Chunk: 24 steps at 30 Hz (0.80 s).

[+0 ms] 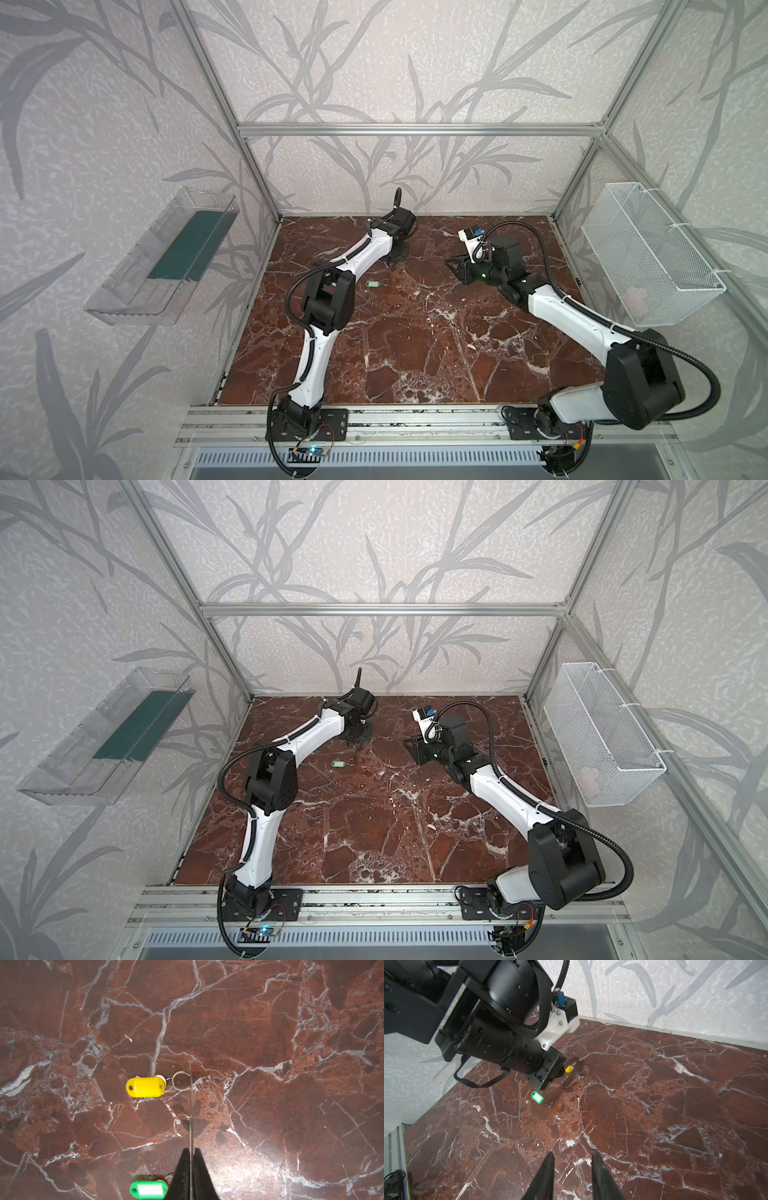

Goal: Put the keys on the keyring

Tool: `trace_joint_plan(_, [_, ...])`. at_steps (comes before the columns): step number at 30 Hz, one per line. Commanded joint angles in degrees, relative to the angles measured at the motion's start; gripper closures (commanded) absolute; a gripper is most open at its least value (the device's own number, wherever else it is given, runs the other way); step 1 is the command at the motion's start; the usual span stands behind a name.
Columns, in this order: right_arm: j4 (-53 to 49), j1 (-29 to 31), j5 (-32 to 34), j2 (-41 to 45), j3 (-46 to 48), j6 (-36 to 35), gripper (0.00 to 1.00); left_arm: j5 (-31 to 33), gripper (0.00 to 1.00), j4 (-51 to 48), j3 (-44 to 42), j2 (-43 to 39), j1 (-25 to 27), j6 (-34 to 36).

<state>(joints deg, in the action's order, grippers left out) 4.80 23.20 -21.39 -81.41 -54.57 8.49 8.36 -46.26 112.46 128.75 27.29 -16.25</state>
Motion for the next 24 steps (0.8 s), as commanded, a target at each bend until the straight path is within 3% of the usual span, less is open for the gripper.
trace_joint_plan(1, [0.36,-0.44,0.46,1.86,0.43,-0.39,0.69,-1.29,0.88,-0.95,1.7,1.32,0.39,-1.33])
trace_joint_plan(12, [-0.05,-0.71,0.46,2.44,0.28,-0.47,0.68,-6.9,0.82,2.14,1.49,0.63,0.47,-1.92])
trace_joint_plan(14, [-0.08,-0.71,0.55,2.5,0.25,-0.54,0.68,-9.49,0.77,4.02,0.82,-0.01,0.47,-2.13])
trace_joint_plan(17, [-0.36,-0.79,0.64,2.65,0.25,-0.58,0.68,-16.29,0.62,10.61,-2.61,-2.07,0.48,-2.41])
trace_joint_plan(24, [-1.07,-0.88,0.92,3.27,0.07,-0.88,0.68,-21.38,0.59,18.52,-8.22,-6.32,0.12,-3.88])
